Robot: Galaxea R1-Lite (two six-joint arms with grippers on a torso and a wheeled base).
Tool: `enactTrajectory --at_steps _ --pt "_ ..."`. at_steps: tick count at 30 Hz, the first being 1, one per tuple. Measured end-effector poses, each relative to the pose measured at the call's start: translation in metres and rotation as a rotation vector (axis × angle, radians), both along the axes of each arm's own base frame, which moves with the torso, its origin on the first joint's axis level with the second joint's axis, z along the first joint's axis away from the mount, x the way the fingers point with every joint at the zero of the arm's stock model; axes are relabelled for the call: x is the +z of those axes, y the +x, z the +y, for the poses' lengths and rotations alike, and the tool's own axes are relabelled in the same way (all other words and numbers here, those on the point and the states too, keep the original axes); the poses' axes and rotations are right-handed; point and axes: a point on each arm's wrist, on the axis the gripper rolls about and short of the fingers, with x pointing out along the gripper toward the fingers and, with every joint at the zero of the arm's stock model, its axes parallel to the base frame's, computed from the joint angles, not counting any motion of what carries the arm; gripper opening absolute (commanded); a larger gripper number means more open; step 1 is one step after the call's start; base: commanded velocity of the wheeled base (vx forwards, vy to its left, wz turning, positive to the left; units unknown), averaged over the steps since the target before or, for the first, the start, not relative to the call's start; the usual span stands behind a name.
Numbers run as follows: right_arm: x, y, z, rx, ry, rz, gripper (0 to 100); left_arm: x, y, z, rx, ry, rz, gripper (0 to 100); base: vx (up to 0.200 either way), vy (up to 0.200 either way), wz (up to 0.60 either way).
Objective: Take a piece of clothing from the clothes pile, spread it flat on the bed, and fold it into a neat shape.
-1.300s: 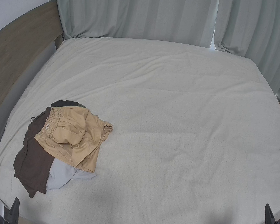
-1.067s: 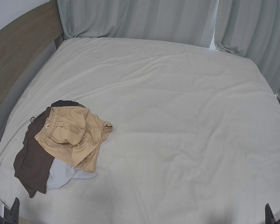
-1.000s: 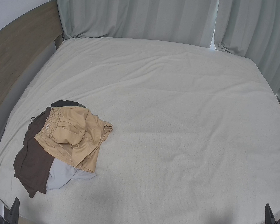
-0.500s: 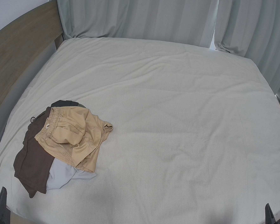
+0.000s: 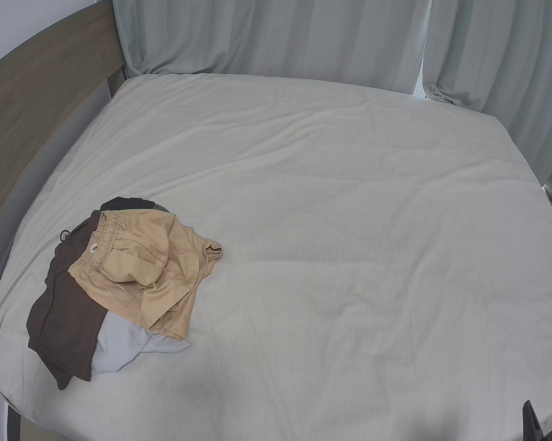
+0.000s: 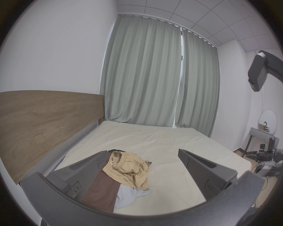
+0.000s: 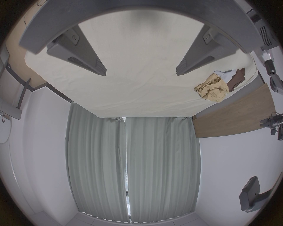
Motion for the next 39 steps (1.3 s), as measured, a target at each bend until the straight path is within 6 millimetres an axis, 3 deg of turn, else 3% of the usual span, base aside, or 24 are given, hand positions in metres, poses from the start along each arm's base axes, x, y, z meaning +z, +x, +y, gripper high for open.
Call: enactTrajectory --at_steps 5,15,26,39 --pt "0.0 0.0 0.0 0.003 0.001 0.0 100 0.02 0.014 -0.002 -0.025 -0.012 0.024 100 0.0 0.0 0.0" --pt "0.0 0.0 0.0 0.004 0.0 0.0 100 0.036 0.048 -0.009 -0.207 -0.124 0.17 100 0.0 0.0 0.0" --pt "0.0 0.0 0.0 0.005 -0.001 0.0 100 0.04 0.098 -0.01 -0.269 -0.151 0.302 100 0.0 0.0 0.0" --pt "0.0 0.0 0.0 0.005 -0.001 -0.001 100 0.033 0.146 0.014 -0.29 -0.19 0.343 100 0.0 0.0 0.0"
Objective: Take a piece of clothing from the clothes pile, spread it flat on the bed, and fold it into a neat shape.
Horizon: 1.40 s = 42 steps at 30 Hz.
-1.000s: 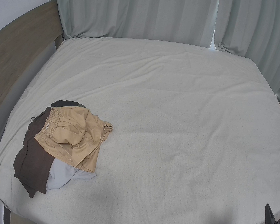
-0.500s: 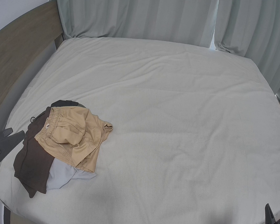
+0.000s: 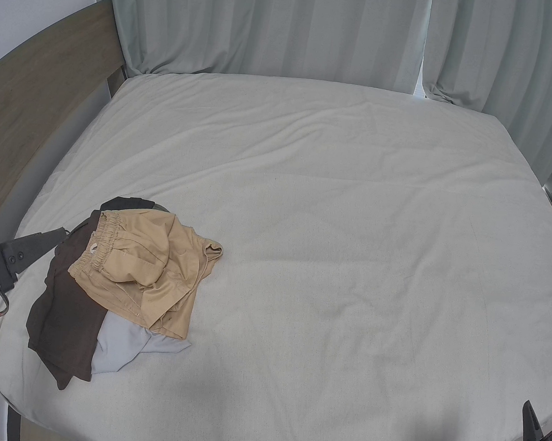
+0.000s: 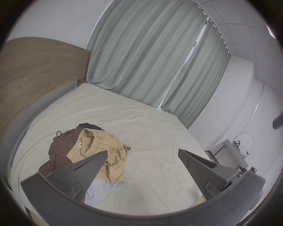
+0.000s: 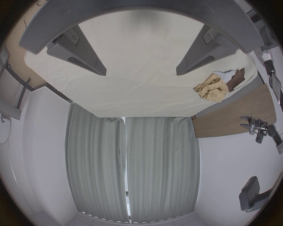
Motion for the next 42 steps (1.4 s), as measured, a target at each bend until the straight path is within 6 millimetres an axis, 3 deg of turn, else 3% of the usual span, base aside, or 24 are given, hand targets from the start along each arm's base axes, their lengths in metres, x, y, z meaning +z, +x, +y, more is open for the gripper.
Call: enactTrajectory --at_steps 20,42 --pt "0.0 0.0 0.0 0.0 -0.002 0.0 100 -0.016 0.065 0.028 -0.102 -0.019 0.063 100 0.0 0.0 0.0" --pt "0.0 0.0 0.0 0.0 -0.004 0.0 100 -0.062 0.139 0.06 -0.125 0.014 0.102 100 0.0 0.0 0.0"
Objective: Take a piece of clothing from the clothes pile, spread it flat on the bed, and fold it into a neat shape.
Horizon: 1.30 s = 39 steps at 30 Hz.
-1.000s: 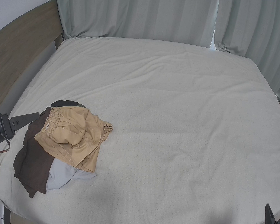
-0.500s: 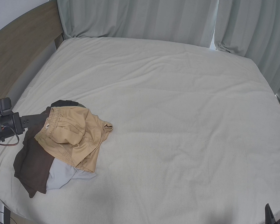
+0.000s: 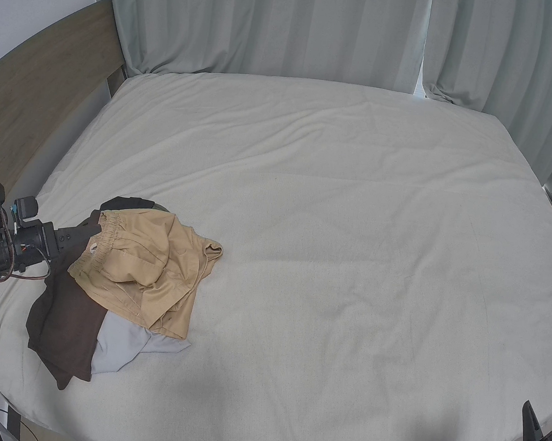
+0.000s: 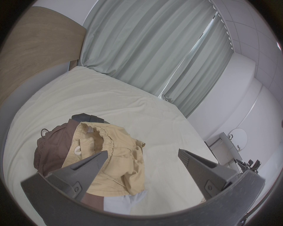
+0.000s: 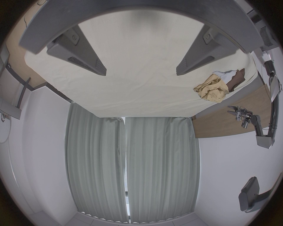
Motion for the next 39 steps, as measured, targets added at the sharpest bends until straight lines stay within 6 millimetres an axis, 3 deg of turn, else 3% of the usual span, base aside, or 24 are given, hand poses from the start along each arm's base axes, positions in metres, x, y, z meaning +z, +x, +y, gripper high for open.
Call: enactTrajectory --at_steps 18,39 --pt "0.0 0.0 0.0 -0.001 0.0 0.0 100 -0.019 0.044 0.013 -0.007 -0.005 0.024 100 0.0 0.0 0.0" --pt "0.0 0.0 0.0 -0.002 0.0 0.0 100 -0.052 0.07 0.009 -0.06 0.03 0.059 100 0.0 0.0 0.0"
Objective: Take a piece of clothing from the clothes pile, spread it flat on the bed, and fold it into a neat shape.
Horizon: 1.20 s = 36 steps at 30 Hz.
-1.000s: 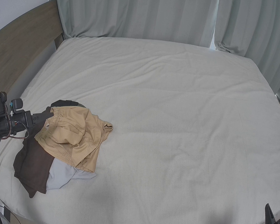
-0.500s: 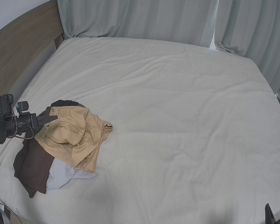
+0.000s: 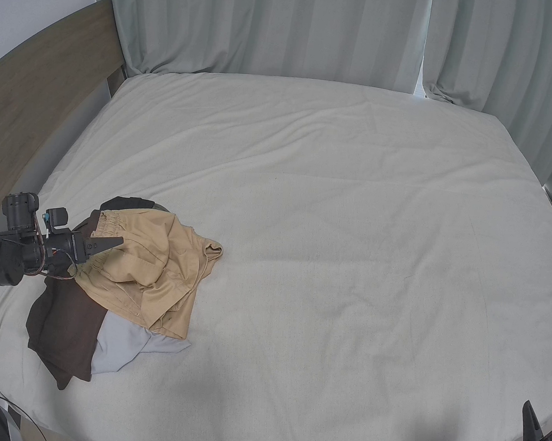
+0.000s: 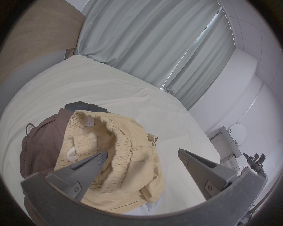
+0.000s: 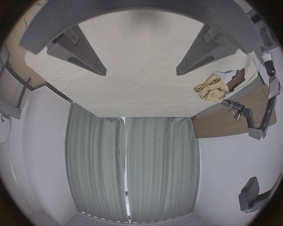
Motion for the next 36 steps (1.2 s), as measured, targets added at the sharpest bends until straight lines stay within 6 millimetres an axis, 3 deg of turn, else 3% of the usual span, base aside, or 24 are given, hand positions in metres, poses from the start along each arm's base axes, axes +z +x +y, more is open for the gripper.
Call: enactTrajectory --at_steps 20,36 --pt "0.0 0.0 0.0 0.0 0.002 0.0 100 -0.005 0.006 -0.032 -0.079 0.002 0.014 100 0.0 0.0 0.0" --pt "0.0 0.0 0.0 0.0 0.002 0.0 100 -0.007 0.004 -0.032 -0.09 -0.001 0.017 100 0.0 0.0 0.0"
